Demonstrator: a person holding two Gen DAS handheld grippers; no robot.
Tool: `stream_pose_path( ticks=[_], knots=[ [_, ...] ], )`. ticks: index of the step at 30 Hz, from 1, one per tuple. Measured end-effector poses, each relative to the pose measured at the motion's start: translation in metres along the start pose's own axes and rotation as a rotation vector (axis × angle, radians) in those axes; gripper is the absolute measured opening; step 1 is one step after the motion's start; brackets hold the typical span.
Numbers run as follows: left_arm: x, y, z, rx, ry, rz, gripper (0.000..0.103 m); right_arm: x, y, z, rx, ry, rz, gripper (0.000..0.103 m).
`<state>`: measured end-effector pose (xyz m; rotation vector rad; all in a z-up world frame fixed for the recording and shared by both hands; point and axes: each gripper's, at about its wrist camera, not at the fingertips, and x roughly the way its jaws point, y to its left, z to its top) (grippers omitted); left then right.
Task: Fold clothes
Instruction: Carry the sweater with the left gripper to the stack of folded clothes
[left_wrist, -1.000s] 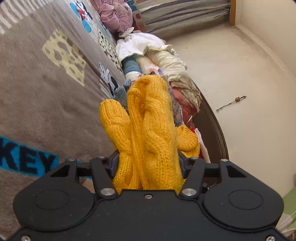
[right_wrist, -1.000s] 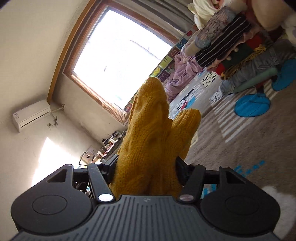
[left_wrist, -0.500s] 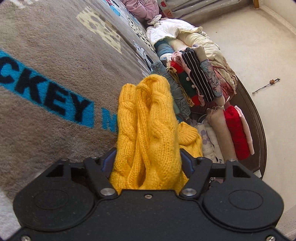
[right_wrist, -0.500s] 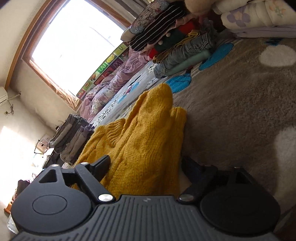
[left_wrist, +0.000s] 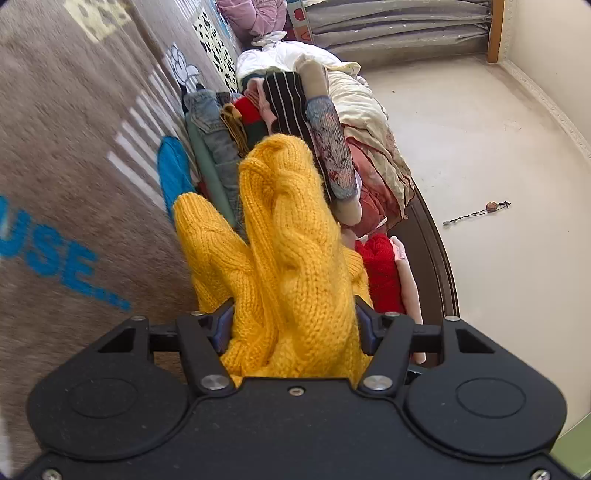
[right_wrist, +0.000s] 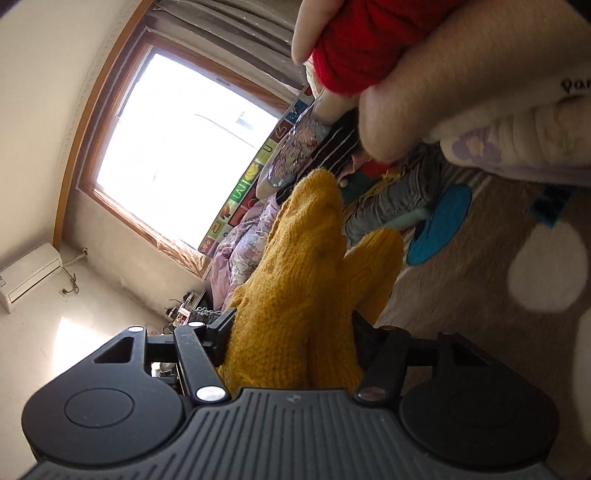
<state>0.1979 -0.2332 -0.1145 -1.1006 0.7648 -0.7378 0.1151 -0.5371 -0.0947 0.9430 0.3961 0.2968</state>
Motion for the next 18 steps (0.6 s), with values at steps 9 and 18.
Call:
stream_pose_path(
  ticks=[9,18],
  knots=[
    [0.052,0.025,-0.046,0.021,0.135,0.125,0.067,-0.025,-0.095,0.039,0.124,-0.019,-0.314,0.072],
    [0.021,0.038,-0.053,0.024,0.113,0.195,0.061,-0.032,-0.072,0.014,-0.036,-0.037,-0.401,0.072]
  ],
)
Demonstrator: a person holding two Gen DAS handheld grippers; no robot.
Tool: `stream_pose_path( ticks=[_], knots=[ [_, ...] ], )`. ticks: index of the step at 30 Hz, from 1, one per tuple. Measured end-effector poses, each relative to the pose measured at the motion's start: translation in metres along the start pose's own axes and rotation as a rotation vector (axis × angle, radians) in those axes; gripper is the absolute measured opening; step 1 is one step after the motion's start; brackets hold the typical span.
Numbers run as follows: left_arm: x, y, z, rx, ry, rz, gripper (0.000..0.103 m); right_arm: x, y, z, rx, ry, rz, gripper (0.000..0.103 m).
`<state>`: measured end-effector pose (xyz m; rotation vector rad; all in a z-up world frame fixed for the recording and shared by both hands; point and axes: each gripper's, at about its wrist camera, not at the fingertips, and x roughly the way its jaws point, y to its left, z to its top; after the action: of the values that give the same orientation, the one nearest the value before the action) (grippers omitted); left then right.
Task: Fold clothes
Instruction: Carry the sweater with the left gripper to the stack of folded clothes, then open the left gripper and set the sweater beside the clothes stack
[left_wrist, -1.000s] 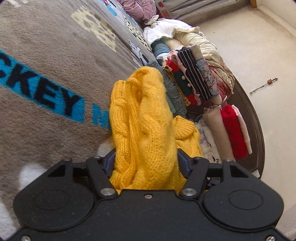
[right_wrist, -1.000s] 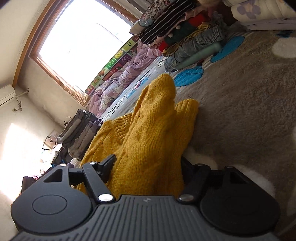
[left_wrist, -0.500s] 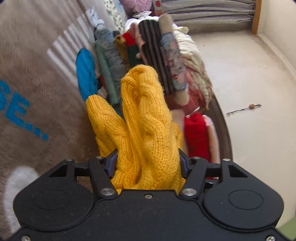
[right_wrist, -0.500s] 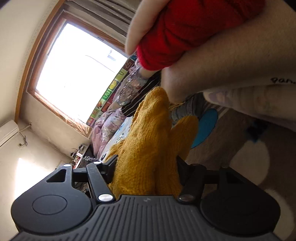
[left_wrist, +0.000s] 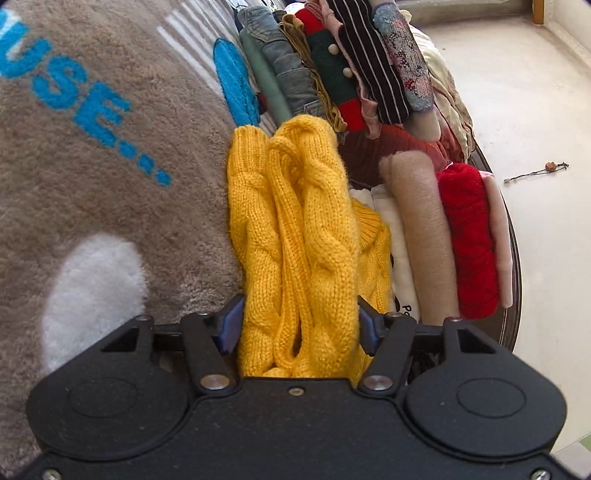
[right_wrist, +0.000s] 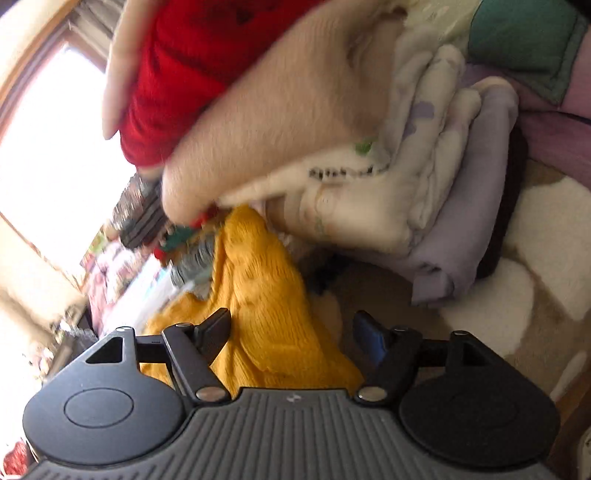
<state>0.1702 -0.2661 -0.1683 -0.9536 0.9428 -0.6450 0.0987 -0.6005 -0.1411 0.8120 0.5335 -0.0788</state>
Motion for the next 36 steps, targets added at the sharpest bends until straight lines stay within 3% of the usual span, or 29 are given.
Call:
stream_pose_path(
  ticks=[4,7,9,13,15,18,21,24,30,36],
  knots=[
    [-0.022,-0.011,-0.002,0.036,0.011,-0.006,0.062,-0.011,0.011,-0.004,0.013,-0.056,-0.02,0.072],
    [-0.044,-0.043,-0.006,0.252,-0.001,0.039,0.07,-0.034,0.038,-0.007,-0.095,-0.083,-0.033,0.076],
    [-0.056,-0.064,-0.01,0.389,-0.003,0.084,0.083,-0.049,0.053,-0.008,-0.142,-0.09,-0.052,0.081],
    [-0.072,-0.105,-0.02,0.648,-0.058,0.135,0.094,-0.086,0.077,-0.018,-0.191,-0.103,-0.065,0.103],
    [-0.075,-0.125,-0.025,0.782,-0.12,0.194,0.103,-0.101,0.089,-0.025,-0.214,-0.108,-0.074,0.103],
    [-0.083,-0.145,-0.038,0.92,-0.217,0.288,0.103,-0.114,0.103,-0.032,-0.244,-0.09,-0.12,0.103],
    [-0.079,-0.153,-0.038,0.929,-0.138,0.359,0.103,-0.123,0.116,-0.035,-0.292,-0.064,-0.209,0.103],
    [-0.08,-0.157,-0.041,0.95,-0.049,0.359,0.103,-0.125,0.127,-0.04,-0.335,-0.035,-0.28,0.103],
    [-0.086,-0.161,-0.056,1.033,-0.137,0.475,0.103,-0.131,0.137,-0.05,-0.369,-0.025,-0.339,0.103],
    [-0.089,-0.158,-0.052,0.992,-0.088,0.489,0.103,-0.137,0.144,-0.06,-0.386,-0.029,-0.374,0.103]
  ],
)
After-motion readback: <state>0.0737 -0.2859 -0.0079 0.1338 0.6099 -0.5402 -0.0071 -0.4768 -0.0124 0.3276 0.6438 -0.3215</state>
